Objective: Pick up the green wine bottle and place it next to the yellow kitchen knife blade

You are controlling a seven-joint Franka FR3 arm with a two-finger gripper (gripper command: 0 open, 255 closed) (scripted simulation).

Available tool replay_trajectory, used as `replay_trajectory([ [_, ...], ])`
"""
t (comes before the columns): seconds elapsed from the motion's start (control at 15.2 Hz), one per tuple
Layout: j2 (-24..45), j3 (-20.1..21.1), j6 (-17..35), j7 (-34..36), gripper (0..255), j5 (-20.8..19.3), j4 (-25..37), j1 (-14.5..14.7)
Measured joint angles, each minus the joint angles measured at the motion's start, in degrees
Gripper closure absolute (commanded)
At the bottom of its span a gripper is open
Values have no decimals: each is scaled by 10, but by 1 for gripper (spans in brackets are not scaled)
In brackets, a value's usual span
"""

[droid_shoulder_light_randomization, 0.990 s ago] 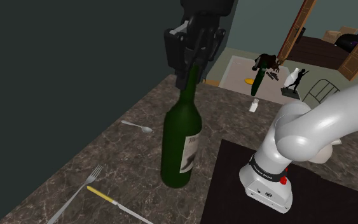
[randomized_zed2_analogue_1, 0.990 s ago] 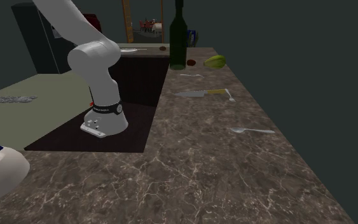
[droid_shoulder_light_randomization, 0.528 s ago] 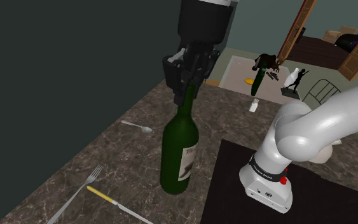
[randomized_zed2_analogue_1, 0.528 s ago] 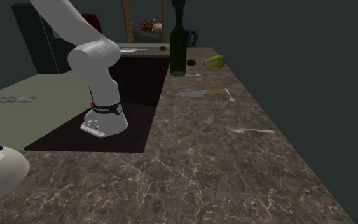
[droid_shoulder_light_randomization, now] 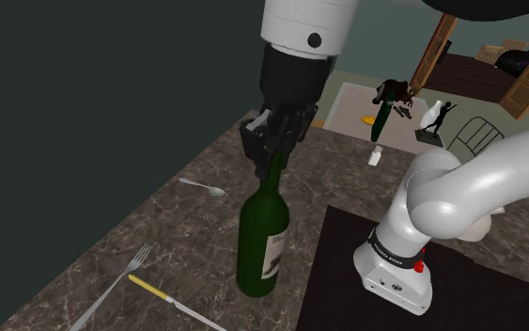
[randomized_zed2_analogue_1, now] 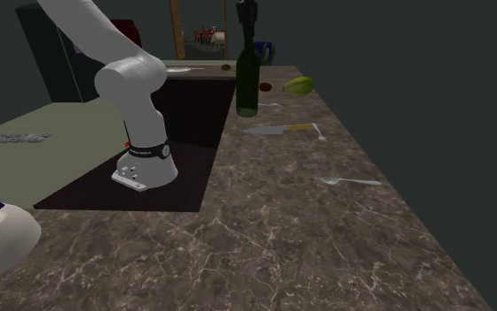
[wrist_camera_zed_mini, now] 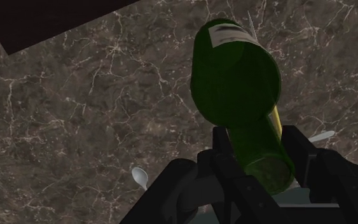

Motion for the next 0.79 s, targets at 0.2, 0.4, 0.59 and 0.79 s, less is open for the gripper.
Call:
replay_trajectory([
  [0.2,-4,5,22,-3,255,5,-26,2],
  [0.4,-10,9,42,-5,255,11,-52,6],
  [0.59,-11,16,64,-5,255,16,-73,8],
  [0.79,-11,23,87,-7,255,21,-96,10],
])
